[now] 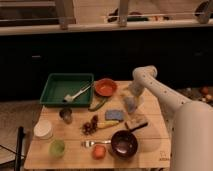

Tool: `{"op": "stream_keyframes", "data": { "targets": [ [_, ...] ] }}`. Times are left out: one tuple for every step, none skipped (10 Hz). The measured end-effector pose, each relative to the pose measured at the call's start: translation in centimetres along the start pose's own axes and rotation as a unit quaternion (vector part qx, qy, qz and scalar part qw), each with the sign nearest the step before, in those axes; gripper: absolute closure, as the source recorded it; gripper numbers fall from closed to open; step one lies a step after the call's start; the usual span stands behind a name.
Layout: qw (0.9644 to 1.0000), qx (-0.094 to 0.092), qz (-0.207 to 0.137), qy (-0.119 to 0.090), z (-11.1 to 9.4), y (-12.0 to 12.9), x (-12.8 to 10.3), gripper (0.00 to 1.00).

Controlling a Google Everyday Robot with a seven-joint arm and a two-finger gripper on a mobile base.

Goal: Place towel in metal cup

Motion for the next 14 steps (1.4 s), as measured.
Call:
{"op": "stream_keyframes", "data": {
  "targets": [
    [1.0, -0.001, -0.001, 0.0, -0.1, -0.1, -0.1, 0.2],
    [1.0, -0.004, 0.001, 0.001, -0.2, 0.0, -0.2, 0.2],
    [1.0, -0.006, 0.002, 0.002, -0.3, 0.1, -0.1, 0.2],
    [0.9999, -0.01, 0.004, 0.003, -0.4, 0.2, -0.1, 0.2],
    [0.9999, -0.014, 0.006, 0.004, -0.6, 0.4, 0.0, 0.2],
    [0.9998, -0.018, 0.007, 0.004, -0.6, 0.7, 0.1, 0.2],
    [0.9997, -0.02, 0.01, 0.004, -0.7, 0.9, 0.3, 0.2],
    [0.9996, -0.024, 0.012, 0.003, -0.6, 1.1, 0.5, 0.2],
    [0.9995, -0.027, 0.013, 0.001, -0.4, 1.5, 0.6, 0.2],
    [0.9994, -0.031, 0.015, -0.002, -0.1, 1.8, 0.8, 0.2],
    [0.9993, -0.034, 0.016, -0.003, 0.2, 2.1, 0.9, 0.25],
    [0.9992, -0.035, 0.016, -0.004, 0.3, 2.3, 0.9, 0.31],
    [0.9991, -0.038, 0.018, -0.006, 0.6, 2.6, 1.0, 0.42],
    [0.999, -0.04, 0.02, -0.007, 0.8, 2.9, 1.0, 0.54]
  ]
}}
